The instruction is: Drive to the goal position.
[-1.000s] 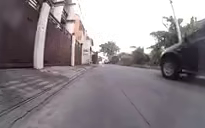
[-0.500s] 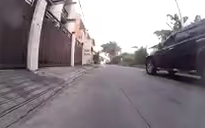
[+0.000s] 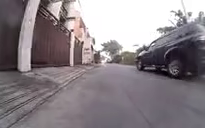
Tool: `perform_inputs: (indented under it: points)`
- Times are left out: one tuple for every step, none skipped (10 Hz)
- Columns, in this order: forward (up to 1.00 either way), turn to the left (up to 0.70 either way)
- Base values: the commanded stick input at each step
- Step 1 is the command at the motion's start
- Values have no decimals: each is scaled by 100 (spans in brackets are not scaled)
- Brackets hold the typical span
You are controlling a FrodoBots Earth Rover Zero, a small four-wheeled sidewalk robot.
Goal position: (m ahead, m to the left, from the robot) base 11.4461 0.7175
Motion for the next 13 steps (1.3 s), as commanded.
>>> perform_inputs:
  points:
    - [100,0]
    - [100,0]
    - [100,0]
    - [100,0]
    - [100,0]
    - [100,0]
    - [100,0]
    - [100,0]
    - [100,0]
    - [100,0]
    - [100,0]
    - [100,0]
    - [100,0]
